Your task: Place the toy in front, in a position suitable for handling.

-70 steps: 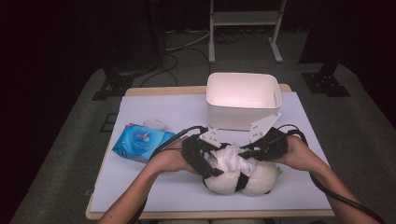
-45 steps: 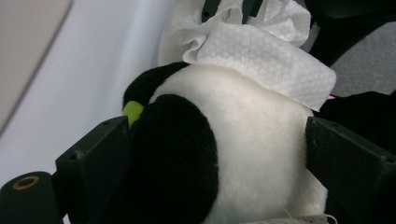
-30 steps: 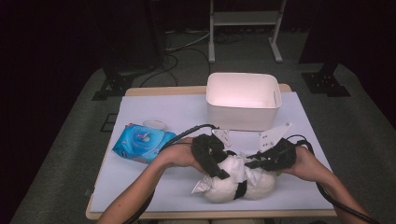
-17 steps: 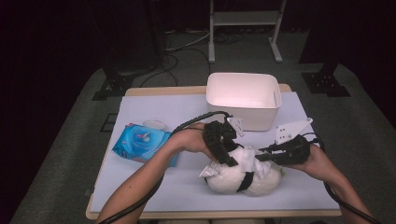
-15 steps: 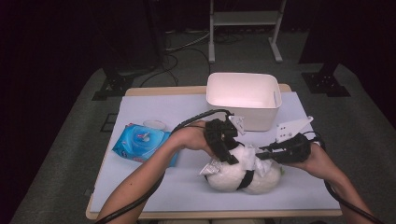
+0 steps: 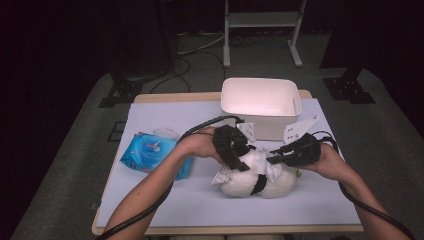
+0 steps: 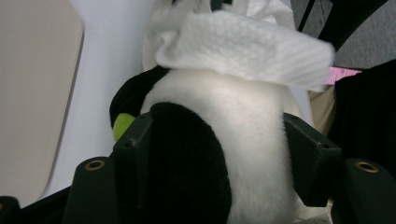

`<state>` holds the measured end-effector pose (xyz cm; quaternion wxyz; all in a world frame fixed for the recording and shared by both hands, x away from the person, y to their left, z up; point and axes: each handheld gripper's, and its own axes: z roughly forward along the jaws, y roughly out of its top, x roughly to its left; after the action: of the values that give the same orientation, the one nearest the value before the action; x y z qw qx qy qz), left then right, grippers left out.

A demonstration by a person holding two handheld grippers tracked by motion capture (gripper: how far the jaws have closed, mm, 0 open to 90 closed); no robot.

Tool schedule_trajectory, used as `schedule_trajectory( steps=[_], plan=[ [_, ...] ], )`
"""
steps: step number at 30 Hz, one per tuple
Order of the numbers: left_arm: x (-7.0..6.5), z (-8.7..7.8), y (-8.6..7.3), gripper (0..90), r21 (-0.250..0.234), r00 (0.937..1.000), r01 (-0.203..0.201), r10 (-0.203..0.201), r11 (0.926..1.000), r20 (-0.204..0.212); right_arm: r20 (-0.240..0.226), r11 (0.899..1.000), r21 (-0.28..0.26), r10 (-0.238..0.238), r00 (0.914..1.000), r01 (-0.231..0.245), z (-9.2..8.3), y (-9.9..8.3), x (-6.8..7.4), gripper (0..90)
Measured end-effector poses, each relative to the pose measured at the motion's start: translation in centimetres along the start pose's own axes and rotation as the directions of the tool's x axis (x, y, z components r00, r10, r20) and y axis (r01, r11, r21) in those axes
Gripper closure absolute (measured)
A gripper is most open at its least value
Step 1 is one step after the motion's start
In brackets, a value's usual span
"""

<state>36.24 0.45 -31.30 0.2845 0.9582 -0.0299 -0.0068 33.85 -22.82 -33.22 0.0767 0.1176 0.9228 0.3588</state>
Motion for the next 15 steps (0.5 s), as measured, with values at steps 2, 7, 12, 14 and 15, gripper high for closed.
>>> schedule_trajectory(
  steps=[2,7,12,14,15],
  plan=[
    [-0.4,0.0,-0.6,34.0,-0.021,0.9999,0.01,-0.011,0.9997,-0.006,0.013,1.0,-0.003,0.001,0.9999,-0.001,-0.4,-0.3,0.0,79.1],
    [-1.3,-0.1,-1.9,33.9,-0.058,0.9993,0.028,-0.029,0.9979,-0.024,0.053,0.999,0.001,0.036,0.998,-0.036,-1.8,-1.6,0.0,79.1],
    [-1.6,-0.2,-2.4,33.6,-0.072,0.9991,0.032,-0.034,0.9969,-0.025,0.068,0.997,-0.001,0.079,0.9945,-0.079,-2.3,-3.5,-0.3,79.0],
    [-1.6,-0.3,-2.6,33.5,-0.076,0.9992,0.031,-0.033,0.9966,-0.021,0.072,0.995,-0.01,0.098,0.9925,-0.098,-2.5,-4.3,-0.5,79.0],
    [-1.5,-0.3,-2.7,33.4,-0.082,0.9992,0.033,-0.035,0.9961,-0.02,0.073,0.993,-0.009,0.115,0.9907,-0.115,-2.6,-4.7,-0.5,79.0]
  ],
)
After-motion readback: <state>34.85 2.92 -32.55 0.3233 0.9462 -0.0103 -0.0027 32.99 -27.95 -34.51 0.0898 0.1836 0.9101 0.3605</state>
